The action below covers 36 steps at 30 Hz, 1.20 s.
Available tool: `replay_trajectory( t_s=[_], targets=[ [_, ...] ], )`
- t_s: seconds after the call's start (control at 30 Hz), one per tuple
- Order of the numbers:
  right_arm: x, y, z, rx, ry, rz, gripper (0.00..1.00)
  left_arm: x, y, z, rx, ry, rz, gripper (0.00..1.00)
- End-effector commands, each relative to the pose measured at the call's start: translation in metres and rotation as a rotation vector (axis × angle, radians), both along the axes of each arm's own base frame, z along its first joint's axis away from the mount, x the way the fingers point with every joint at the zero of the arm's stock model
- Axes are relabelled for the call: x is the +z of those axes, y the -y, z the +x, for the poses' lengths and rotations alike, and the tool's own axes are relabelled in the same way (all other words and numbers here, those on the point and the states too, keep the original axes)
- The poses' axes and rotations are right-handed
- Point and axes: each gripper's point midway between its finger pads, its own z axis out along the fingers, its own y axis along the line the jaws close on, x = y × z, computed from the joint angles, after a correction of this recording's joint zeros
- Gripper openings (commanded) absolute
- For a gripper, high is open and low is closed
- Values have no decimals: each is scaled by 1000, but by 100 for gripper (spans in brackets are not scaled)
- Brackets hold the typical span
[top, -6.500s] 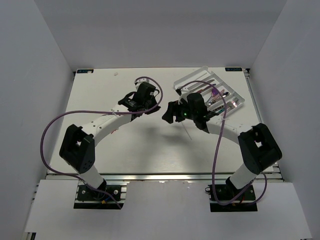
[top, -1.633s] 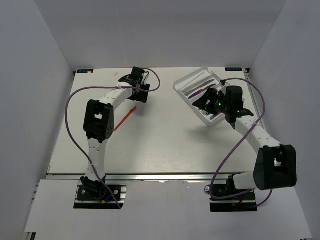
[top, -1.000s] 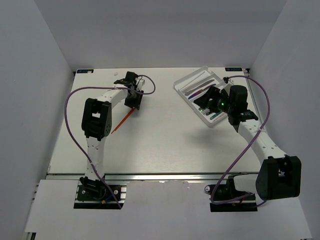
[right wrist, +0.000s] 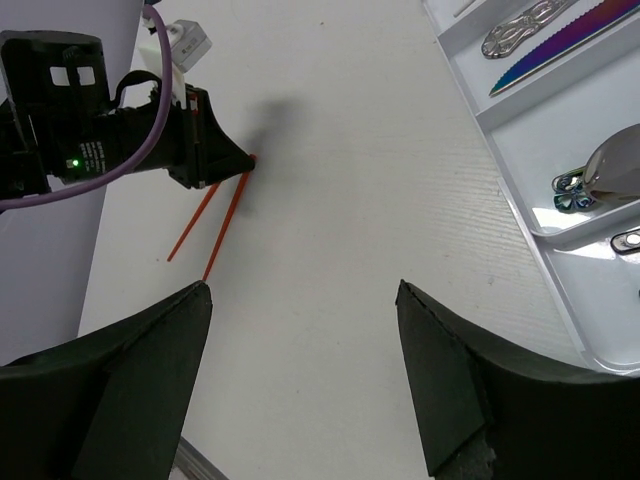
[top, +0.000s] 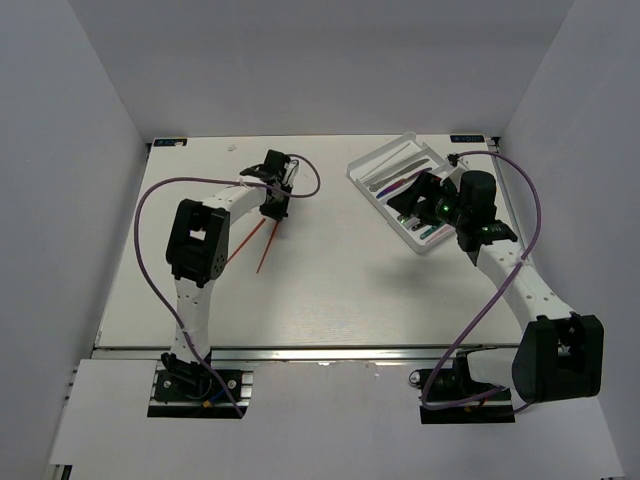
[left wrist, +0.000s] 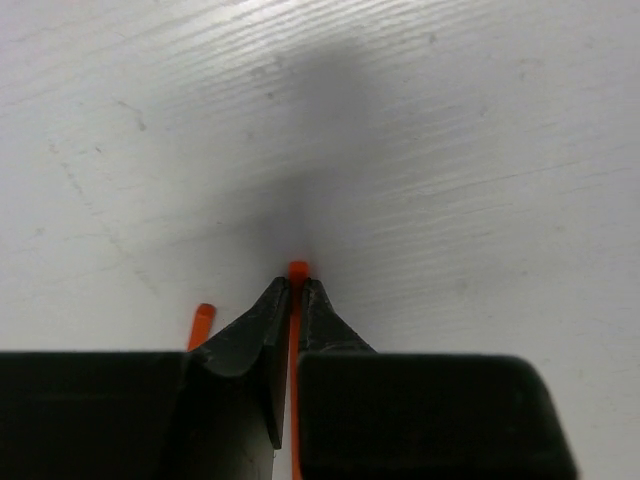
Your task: Sort the eating utensils into containers
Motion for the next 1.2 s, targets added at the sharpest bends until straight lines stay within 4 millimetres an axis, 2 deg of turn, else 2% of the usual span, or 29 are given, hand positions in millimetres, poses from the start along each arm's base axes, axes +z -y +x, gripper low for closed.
replay_trajectory(
  t_s=[0.0, 0.07, 0.1, 0.2, 0.33, 0.37, 0.43, 0.47, 0.57, 0.63, 0.67, 0.7, 0.77, 0.83, 0.97, 1.0, 1.17],
  targets=[
    [15, 2, 1, -5, 64, 3, 81, -16, 19, -38, -1, -95, -2, 0],
    [11, 5, 1, -30, 43, 15, 88, -4, 27, -40, 40, -80, -40, 0],
    [9, 6, 1, -36, 37, 22, 89, 1, 33, -42, 60, -70, -55, 0],
    [1, 8, -1, -14, 13, 81, 89, 20, 32, -42, 219, -30, -107, 0],
    [-5, -8, -9, 99, 21, 138, 89, 54, 32, -41, 345, 33, -170, 0],
    [-7, -12, -10, 122, 31, 143, 89, 69, 34, -40, 355, 61, -202, 0],
    [-11, -29, -18, 197, 55, 144, 89, 82, 39, -41, 379, 70, -258, 0],
    [-15, -43, -22, 245, 77, 122, 89, 95, 42, -41, 394, 89, -294, 0],
    [-29, -60, -20, 267, 64, 75, 89, 111, 50, -43, 399, 102, -375, 0],
    [-29, -78, -27, 315, 65, 96, 87, 127, 57, -46, 403, 115, -448, 0],
    [-36, -86, -27, 331, 52, 100, 86, 136, 67, -46, 377, 119, -511, 0],
    [-29, -102, -31, 374, 69, 107, 85, 136, 74, -52, 360, 97, -549, 0],
    [-38, -118, -30, 405, 45, 91, 84, 153, 85, -54, 334, 110, -629, 0],
    [-30, -137, -33, 455, 63, 112, 83, 164, 95, -60, 305, 111, -659, 0],
    [-36, -155, -27, 455, 27, 145, 80, 177, 108, -68, 262, 112, -717, 0],
    [-31, -162, -29, 481, 34, 157, 77, 178, 111, -70, 257, 99, -734, 0],
    [-31, -180, -23, 500, 20, 191, 76, 183, 115, -74, 241, 97, -760, 0]
  ],
)
